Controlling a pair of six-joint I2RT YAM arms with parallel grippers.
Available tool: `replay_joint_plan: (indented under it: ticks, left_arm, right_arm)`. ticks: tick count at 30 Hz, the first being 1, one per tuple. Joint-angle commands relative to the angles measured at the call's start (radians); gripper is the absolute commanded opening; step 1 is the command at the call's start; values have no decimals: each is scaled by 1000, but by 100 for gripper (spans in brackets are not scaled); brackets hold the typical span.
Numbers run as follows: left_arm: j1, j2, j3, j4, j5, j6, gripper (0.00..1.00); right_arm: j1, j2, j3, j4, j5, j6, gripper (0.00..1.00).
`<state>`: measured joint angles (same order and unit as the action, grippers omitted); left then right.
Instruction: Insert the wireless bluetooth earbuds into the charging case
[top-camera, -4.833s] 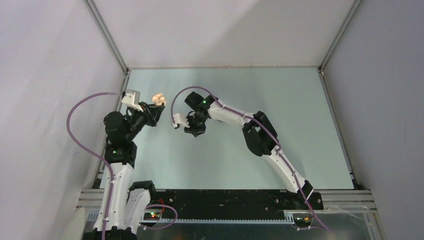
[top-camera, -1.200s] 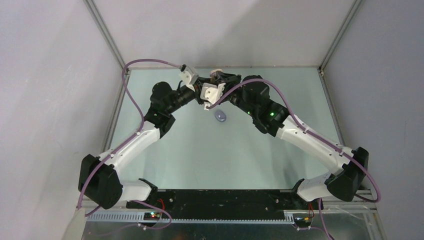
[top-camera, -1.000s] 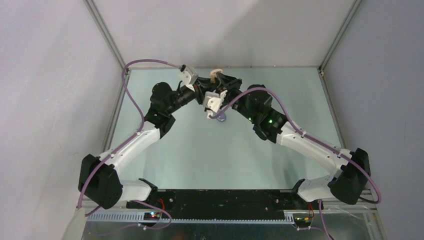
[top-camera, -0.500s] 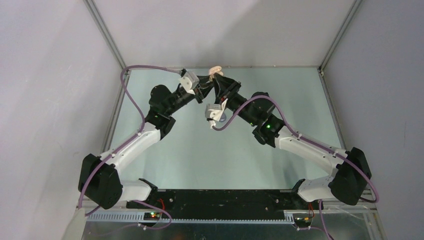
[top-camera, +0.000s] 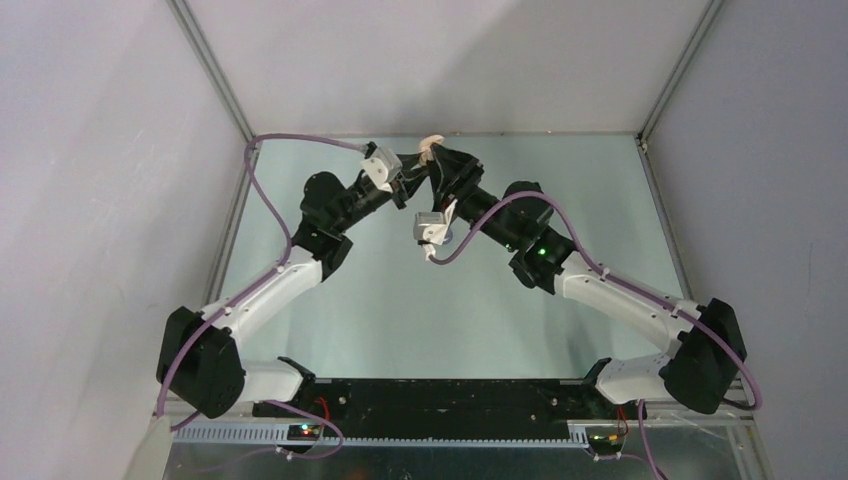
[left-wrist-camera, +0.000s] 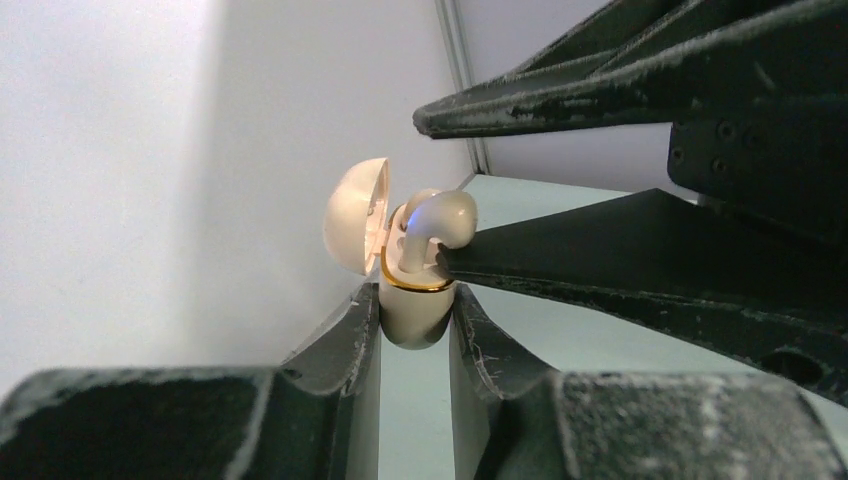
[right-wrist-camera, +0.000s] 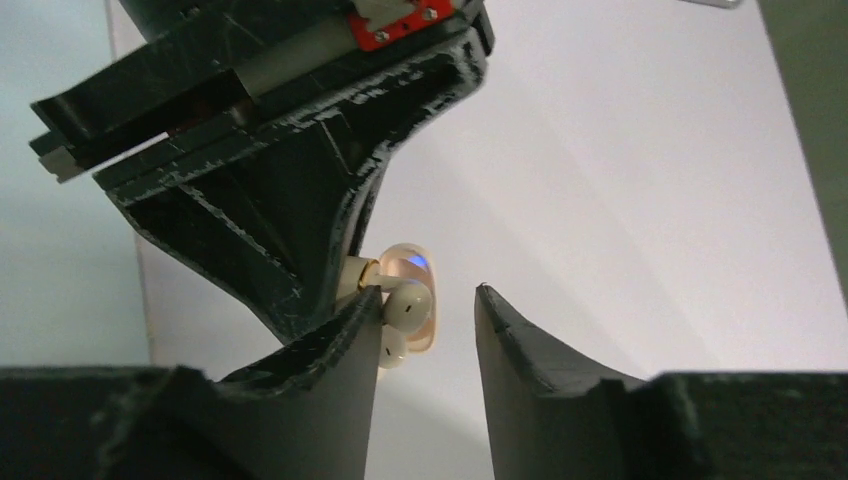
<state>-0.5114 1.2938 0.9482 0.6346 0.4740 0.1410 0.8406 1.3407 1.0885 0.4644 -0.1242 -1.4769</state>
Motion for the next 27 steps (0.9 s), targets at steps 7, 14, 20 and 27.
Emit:
replay_joint_plan:
  ticks: [7, 14, 20, 27]
  left_arm:
    - [-16, -37, 9, 125, 28, 10, 0]
    - [-16, -31, 12, 119, 63, -6, 0]
    - [-14, -39, 9, 81, 55, 10, 0]
    - [68, -35, 9, 6, -20, -115, 0]
  right_arm:
    - [-24, -84, 66, -332, -58, 98, 63]
    - [-15, -64, 104, -345, -10, 161, 66]
    - [-7, -88, 110, -309, 24, 195, 66]
    - [-19, -243, 87, -623, 18, 362, 67]
